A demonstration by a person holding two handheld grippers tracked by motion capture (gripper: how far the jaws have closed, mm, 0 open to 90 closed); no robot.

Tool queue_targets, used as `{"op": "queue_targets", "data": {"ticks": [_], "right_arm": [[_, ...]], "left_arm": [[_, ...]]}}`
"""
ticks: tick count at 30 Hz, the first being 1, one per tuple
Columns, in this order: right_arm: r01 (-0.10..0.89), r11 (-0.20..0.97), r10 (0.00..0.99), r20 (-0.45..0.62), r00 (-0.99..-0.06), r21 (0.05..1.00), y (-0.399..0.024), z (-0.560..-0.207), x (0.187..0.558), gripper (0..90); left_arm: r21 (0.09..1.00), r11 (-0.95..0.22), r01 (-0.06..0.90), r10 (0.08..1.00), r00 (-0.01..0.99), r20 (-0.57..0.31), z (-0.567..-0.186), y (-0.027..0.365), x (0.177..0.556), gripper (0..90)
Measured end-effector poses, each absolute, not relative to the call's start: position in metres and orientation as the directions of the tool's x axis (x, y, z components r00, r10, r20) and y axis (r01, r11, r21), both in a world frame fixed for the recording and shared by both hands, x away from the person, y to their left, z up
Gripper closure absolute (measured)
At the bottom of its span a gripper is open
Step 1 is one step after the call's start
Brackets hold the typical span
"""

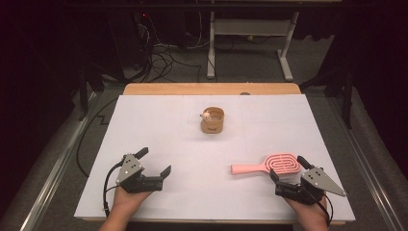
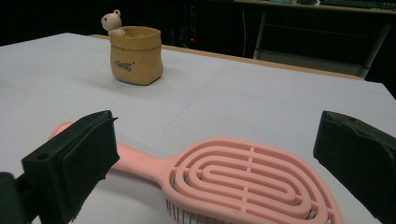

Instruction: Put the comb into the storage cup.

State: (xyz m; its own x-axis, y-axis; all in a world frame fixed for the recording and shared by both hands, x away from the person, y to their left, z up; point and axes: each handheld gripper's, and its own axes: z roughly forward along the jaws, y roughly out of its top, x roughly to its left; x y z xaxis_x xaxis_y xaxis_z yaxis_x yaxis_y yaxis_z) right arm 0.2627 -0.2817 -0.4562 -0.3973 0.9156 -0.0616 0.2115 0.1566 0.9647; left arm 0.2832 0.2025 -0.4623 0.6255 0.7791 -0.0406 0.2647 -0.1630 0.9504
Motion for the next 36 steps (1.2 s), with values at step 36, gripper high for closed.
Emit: {"op": "queue_targets", "data": {"ticks": [36], "right_arm": [[0.244, 0.147, 0.918, -0.041, -0.395, 0.959, -0.2858, -0.4528, 0.2606, 26.0]], "left_arm": [[0.952, -0.159, 0.263, 0.772, 0.634, -0.046, -0.4646, 0.203, 0.284, 0.0]]}}
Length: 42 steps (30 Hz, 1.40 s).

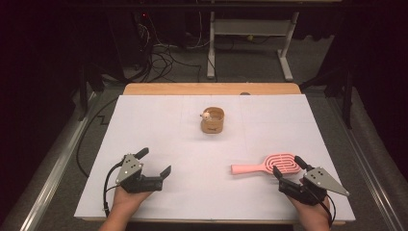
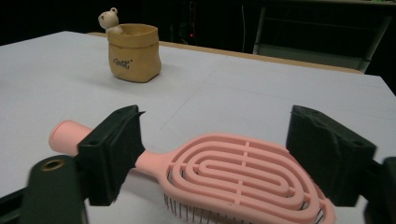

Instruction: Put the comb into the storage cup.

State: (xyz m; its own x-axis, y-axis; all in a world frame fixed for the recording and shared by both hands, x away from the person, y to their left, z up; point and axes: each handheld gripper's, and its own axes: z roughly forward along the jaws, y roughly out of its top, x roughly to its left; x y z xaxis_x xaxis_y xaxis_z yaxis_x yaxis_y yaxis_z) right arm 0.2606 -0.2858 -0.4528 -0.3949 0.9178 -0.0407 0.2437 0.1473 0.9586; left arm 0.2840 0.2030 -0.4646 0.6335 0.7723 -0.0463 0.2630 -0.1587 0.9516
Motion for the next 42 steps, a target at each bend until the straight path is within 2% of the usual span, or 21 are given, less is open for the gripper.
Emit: {"op": "queue_targets", "data": {"ticks": [2, 3, 4, 10, 11, 12, 19, 26, 42], "right_arm": [[0.251, 0.155, 0.913, -0.041, -0.406, 0.955, -0.286, -0.453, 0.26, 36.7], [0.251, 0.155, 0.913, -0.041, -0.406, 0.955, -0.286, -0.453, 0.26, 36.7], [0.266, 0.166, 0.908, -0.041, -0.417, 0.949, -0.286, -0.452, 0.26, 47.6], [0.304, 0.181, 0.907, -0.04, -0.418, 0.935, -0.29, -0.447, 0.254, 80.4], [0.304, 0.181, 0.907, -0.04, -0.418, 0.935, -0.29, -0.447, 0.254, 80.4], [0.323, 0.187, 0.913, -0.042, -0.407, 0.928, -0.294, -0.445, 0.25, 90.0], [0.388, 0.214, 0.935, -0.072, -0.348, 0.896, -0.307, -0.445, 0.24, 90.0], [0.472, 0.215, 0.946, -0.062, -0.318, 0.855, -0.313, -0.455, 0.246, 90.0], [0.504, 0.233, 0.952, -0.09, -0.293, 0.832, -0.308, -0.462, 0.284, 90.0]], "left_arm": [[0.951, -0.155, 0.266, 0.773, 0.632, -0.051, -0.465, 0.203, 0.284, 0.0], [0.951, -0.155, 0.266, 0.773, 0.632, -0.051, -0.465, 0.203, 0.284, 0.0], [0.952, -0.153, 0.266, 0.773, 0.633, -0.052, -0.465, 0.203, 0.284, 0.0], [0.953, -0.155, 0.26, 0.77, 0.637, -0.049, -0.464, 0.203, 0.283, 0.0], [0.953, -0.155, 0.26, 0.77, 0.637, -0.049, -0.464, 0.203, 0.283, 0.0], [0.954, -0.153, 0.26, 0.769, 0.638, -0.05, -0.464, 0.204, 0.283, 0.0], [0.956, -0.138, 0.257, 0.771, 0.634, -0.06, -0.463, 0.204, 0.283, 0.0], [0.957, -0.134, 0.256, 0.77, 0.635, -0.062, -0.463, 0.203, 0.283, 0.0], [0.959, -0.119, 0.258, 0.773, 0.63, -0.074, -0.463, 0.204, 0.283, 0.0]]}}
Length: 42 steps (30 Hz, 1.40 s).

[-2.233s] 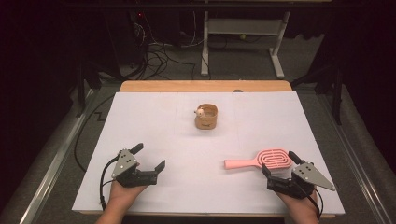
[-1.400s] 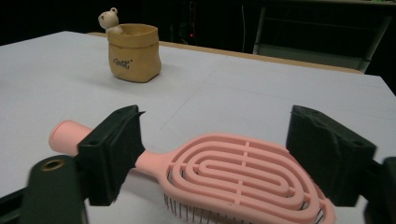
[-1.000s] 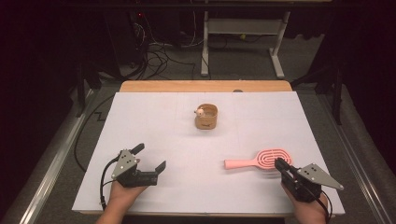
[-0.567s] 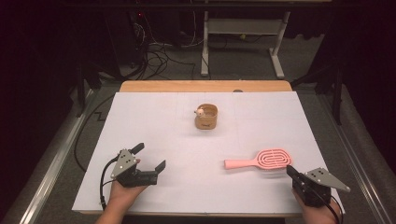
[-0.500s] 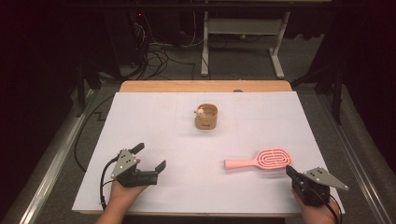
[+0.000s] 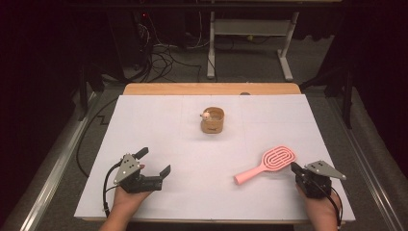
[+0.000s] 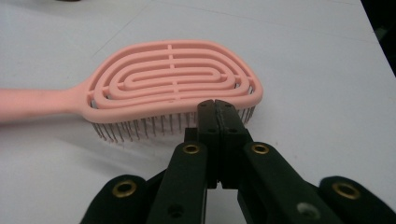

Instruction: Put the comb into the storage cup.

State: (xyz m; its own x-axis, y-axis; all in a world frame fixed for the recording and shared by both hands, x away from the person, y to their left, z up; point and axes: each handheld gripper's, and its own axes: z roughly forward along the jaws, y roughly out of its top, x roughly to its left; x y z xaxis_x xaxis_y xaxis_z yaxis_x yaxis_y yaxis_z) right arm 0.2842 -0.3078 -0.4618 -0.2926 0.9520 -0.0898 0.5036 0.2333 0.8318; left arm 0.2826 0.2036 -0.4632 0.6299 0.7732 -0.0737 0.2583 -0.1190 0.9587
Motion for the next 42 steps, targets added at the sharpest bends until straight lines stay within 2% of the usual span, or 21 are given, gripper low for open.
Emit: {"op": "queue_targets", "data": {"ticks": [12, 17, 39, 42], "right_arm": [[0.519, 0.277, 0.942, -0.121, -0.314, 0.809, -0.293, -0.464, 0.327, 90.0], [0.533, 0.32, 0.926, -0.141, -0.349, 0.783, -0.284, -0.463, 0.345, 90.0], [0.502, 0.498, 0.832, -0.226, -0.507, 0.707, -0.246, -0.457, 0.378, 90.0], [0.493, 0.485, 0.84, -0.228, -0.493, 0.722, -0.248, -0.453, 0.377, 90.0]], "left_arm": [[0.956, -0.118, 0.267, 0.773, 0.63, -0.08, -0.464, 0.207, 0.284, 0.0], [0.955, -0.117, 0.273, 0.771, 0.631, -0.085, -0.465, 0.206, 0.284, 0.0], [0.954, -0.119, 0.276, 0.767, 0.636, -0.088, -0.466, 0.206, 0.284, 0.0], [0.953, -0.119, 0.277, 0.768, 0.635, -0.088, -0.466, 0.206, 0.284, 0.0]]}}
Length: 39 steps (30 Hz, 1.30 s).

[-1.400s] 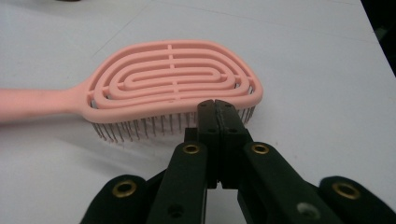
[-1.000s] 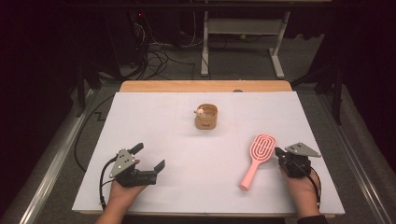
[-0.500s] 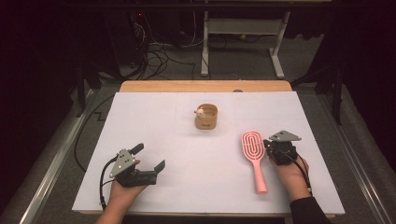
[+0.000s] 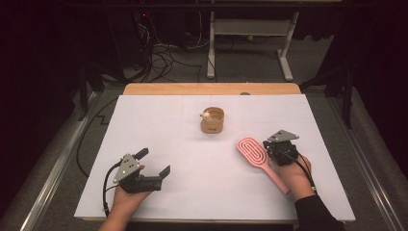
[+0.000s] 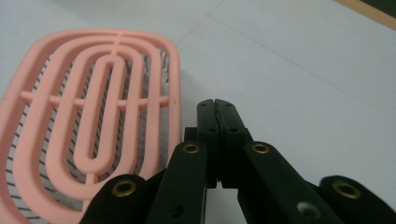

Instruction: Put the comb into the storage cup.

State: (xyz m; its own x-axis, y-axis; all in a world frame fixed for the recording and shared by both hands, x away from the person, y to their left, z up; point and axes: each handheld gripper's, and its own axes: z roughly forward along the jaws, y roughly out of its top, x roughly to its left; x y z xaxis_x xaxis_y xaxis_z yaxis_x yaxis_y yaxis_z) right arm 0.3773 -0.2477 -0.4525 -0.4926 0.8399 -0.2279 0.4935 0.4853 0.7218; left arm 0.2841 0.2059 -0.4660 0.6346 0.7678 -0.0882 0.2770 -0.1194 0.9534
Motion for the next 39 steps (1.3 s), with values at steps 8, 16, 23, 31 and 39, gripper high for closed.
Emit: {"op": "queue_targets", "data": {"ticks": [8, 16, 23, 31, 39], "right_arm": [[0.474, 0.408, 0.869, -0.173, -0.463, 0.78, -0.264, -0.439, 0.357, 90.0], [0.431, 0.258, 0.902, -0.056, -0.428, 0.865, -0.283, -0.442, 0.305, 88.3], [0.393, 0.203, 0.916, -0.033, -0.399, 0.897, -0.297, -0.441, 0.28, 83.3], [0.358, 0.192, 0.907, -0.026, -0.42, 0.914, -0.294, -0.443, 0.278, 59.4], [0.38, 0.152, 0.904, 0.027, -0.426, 0.913, -0.298, -0.448, 0.283, 33.2]], "left_arm": [[0.953, -0.119, 0.279, 0.77, 0.632, -0.089, -0.466, 0.206, 0.284, 0.0], [0.951, -0.131, 0.279, 0.764, 0.64, -0.083, -0.467, 0.204, 0.283, 0.0], [0.952, -0.133, 0.275, 0.765, 0.64, -0.078, -0.466, 0.203, 0.283, 0.0], [0.948, -0.147, 0.281, 0.764, 0.641, -0.072, -0.467, 0.201, 0.284, 0.0], [0.948, -0.145, 0.284, 0.767, 0.638, -0.073, -0.467, 0.201, 0.284, 0.0]]}}
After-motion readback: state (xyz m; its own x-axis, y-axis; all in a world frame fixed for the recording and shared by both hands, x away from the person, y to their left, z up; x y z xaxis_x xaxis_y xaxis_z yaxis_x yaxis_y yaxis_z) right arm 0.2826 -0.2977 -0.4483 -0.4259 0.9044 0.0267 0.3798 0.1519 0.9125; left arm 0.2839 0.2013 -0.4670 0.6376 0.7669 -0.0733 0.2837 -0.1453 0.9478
